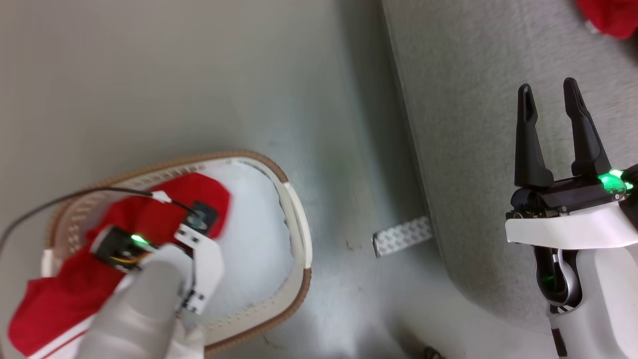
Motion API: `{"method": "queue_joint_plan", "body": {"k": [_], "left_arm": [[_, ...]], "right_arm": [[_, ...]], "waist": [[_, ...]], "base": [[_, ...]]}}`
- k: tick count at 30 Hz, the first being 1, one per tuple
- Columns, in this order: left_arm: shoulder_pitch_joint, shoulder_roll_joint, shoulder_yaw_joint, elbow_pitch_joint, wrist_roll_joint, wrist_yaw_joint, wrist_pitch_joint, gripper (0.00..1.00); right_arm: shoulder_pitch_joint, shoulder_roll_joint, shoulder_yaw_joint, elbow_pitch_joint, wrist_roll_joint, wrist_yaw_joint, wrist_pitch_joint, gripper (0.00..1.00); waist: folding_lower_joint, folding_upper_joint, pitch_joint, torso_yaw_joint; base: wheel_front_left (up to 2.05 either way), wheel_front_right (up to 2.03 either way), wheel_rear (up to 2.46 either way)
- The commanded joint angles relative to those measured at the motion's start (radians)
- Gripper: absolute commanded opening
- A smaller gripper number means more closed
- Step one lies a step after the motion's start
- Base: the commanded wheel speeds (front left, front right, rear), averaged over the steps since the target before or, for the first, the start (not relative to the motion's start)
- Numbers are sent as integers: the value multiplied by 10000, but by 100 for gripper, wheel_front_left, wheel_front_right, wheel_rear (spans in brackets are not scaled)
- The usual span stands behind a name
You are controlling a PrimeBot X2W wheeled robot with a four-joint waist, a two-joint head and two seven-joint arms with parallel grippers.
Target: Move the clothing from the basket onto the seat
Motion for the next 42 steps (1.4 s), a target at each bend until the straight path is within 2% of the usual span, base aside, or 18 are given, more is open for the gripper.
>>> {"method": "queue_joint_plan", "body": {"k": [1, 5, 13, 17, 21, 27, 37, 42], "left_arm": [[217, -132, 11, 8, -152, -55, -186, 0], [564, -653, 114, -62, -525, -210, -915, 0], [1757, -1101, 58, -255, -1220, -493, -2753, 0], [2329, -1136, 22, -943, -2153, -584, -3298, 0], [2946, -1136, -680, -2286, -3544, -601, -3425, 0], [2988, -1122, -1269, -3734, -4230, -591, -3512, 0], [3143, -834, -697, -6989, -5152, -597, -3497, 0], [2909, -833, -590, -7937, -5423, -579, -3273, 0]], "right_arm": [[-11, 0, -64, 96, -120, -22, 9, 100], [334, -10, -150, 227, -463, -22, 11, 100], [1085, -508, -3, 654, -733, -22, 11, 100], [1517, -725, 143, 893, -769, -22, 9, 100], [1886, -847, 266, 1052, -724, -22, 11, 100], [2399, -943, 205, 1094, -684, -22, 11, 100], [3016, -688, 317, 1136, -585, -22, 11, 100], [3076, -657, 331, 1147, -567, -22, 11, 100]], "waist": [[-1, 0, -744, 260], [-1, 0, -1968, 648], [-1, 0, -4471, 1644], [-1, 0, -5505, 2047], [-1, 0, -6311, 2365], [-1, 0, -7038, 2810], [-1, 0, -7603, 2974], [-1, 0, -7724, 2989]], "base": [[0, 0, 0], [0, 0, 0], [0, 0, 0], [0, 0, 0], [0, 0, 0], [0, 0, 0], [0, 0, 0], [0, 0, 0]]}}
